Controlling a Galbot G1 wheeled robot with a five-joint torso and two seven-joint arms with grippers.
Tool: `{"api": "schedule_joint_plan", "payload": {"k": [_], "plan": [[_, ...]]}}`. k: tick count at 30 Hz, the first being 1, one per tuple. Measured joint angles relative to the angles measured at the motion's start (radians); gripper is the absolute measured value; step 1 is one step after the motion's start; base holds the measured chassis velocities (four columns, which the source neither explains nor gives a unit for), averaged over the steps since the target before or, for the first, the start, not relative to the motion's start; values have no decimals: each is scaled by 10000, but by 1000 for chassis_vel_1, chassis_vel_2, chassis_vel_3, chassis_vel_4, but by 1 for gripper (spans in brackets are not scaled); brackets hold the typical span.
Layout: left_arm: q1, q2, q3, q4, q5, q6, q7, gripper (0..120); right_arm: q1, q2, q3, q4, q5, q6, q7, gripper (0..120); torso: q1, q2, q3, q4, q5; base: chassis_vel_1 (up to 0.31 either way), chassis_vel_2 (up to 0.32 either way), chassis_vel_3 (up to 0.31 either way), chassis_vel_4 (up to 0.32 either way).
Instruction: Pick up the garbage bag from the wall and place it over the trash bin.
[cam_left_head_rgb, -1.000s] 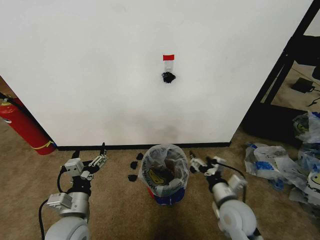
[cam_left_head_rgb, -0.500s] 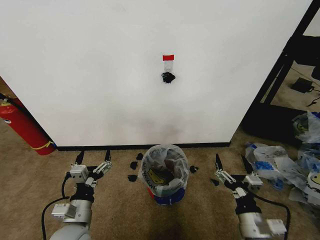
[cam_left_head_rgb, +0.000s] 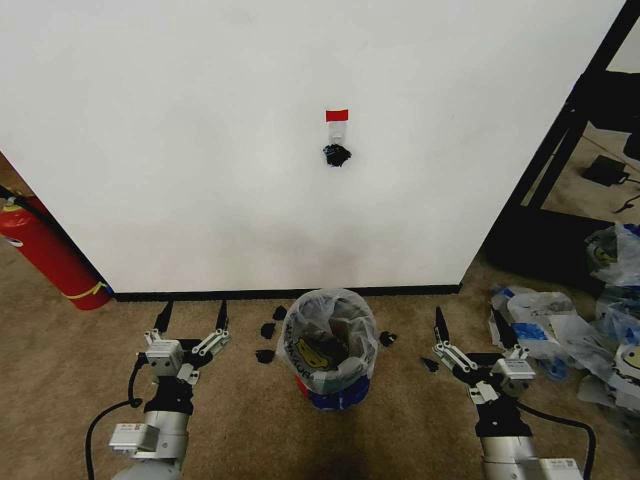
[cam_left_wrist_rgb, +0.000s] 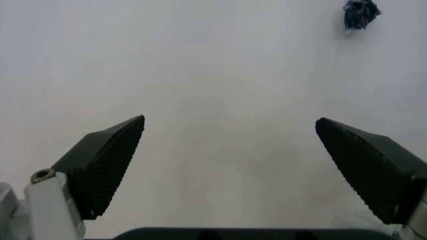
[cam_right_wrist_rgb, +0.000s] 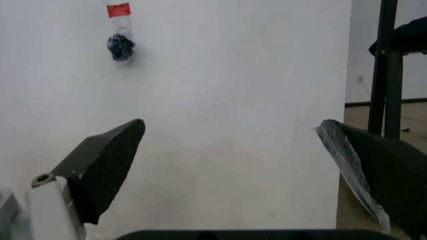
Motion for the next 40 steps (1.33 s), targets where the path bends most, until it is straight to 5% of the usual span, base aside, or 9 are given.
{"api": "schedule_joint_plan", "payload": {"k": [40], "plan": [[-137, 66, 410, 272, 172, -5, -67, 100, 36, 594, -206, 290, -1063, 45, 121, 100, 1, 0, 0, 0, 0, 0, 0, 0, 0]]}}
